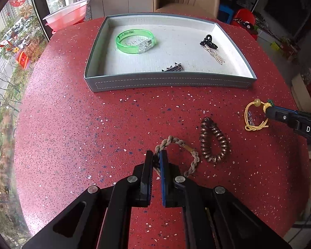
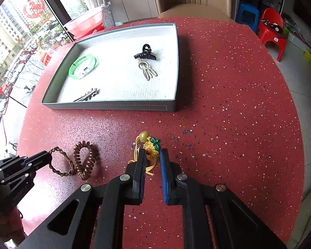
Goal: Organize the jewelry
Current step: 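Carry the yellow bracelet into the tray with the right gripper while the left carries the rope bracelet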
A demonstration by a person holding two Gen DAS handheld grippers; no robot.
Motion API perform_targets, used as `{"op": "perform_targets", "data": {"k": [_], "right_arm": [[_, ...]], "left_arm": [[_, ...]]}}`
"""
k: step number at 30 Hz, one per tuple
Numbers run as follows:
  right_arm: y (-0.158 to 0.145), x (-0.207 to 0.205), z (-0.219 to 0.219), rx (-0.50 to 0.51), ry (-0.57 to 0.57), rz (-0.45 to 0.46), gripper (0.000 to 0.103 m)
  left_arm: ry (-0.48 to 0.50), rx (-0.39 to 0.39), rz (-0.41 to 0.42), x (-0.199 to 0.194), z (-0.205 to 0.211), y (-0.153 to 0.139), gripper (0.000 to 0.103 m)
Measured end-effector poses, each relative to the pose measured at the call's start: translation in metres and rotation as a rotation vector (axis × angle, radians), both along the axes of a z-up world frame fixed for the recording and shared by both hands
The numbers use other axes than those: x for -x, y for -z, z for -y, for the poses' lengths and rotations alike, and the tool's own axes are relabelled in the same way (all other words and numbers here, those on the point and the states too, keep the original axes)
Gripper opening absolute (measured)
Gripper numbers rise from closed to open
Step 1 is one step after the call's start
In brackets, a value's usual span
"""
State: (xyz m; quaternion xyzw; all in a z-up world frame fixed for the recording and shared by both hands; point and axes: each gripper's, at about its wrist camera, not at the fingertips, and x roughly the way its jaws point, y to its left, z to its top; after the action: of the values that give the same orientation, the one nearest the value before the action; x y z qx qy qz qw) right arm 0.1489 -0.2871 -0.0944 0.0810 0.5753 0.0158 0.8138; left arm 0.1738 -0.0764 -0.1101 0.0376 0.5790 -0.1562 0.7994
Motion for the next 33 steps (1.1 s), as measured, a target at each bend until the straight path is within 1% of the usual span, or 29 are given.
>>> {"op": "perform_targets", "data": {"k": [3, 10, 21, 27, 33], "right_arm": [[-0.009, 0.001, 0.004, -0.025, 0.007, 0.021, 0.014], [-0.028, -0.002, 0.006, -0.083, 0.011, 0.059, 0.014], [-0.053, -0.033, 0.006, -0.146, -0.011, 0.106, 0.014], [-0.055, -0.06, 0.0, -0.177, -0.039, 0.114, 0.014], [-0.041, -0.087, -0.008, -0.226, -0.053, 0.092, 0.014]], "left_arm": [[-0.012, 0.016, 0.01, -0.006, -0.013, -0.005, 0.025], [-0.039, 0.048, 0.039, -0.013, -0.022, -0.022, 0.025], [-0.069, 0.084, 0.098, -0.042, -0.023, -0.051, 0.025], [-0.09, 0.085, 0.132, -0.069, -0.021, -0.06, 0.025], [-0.114, 0.074, 0.137, -0.096, -0.019, -0.054, 0.025]]}}
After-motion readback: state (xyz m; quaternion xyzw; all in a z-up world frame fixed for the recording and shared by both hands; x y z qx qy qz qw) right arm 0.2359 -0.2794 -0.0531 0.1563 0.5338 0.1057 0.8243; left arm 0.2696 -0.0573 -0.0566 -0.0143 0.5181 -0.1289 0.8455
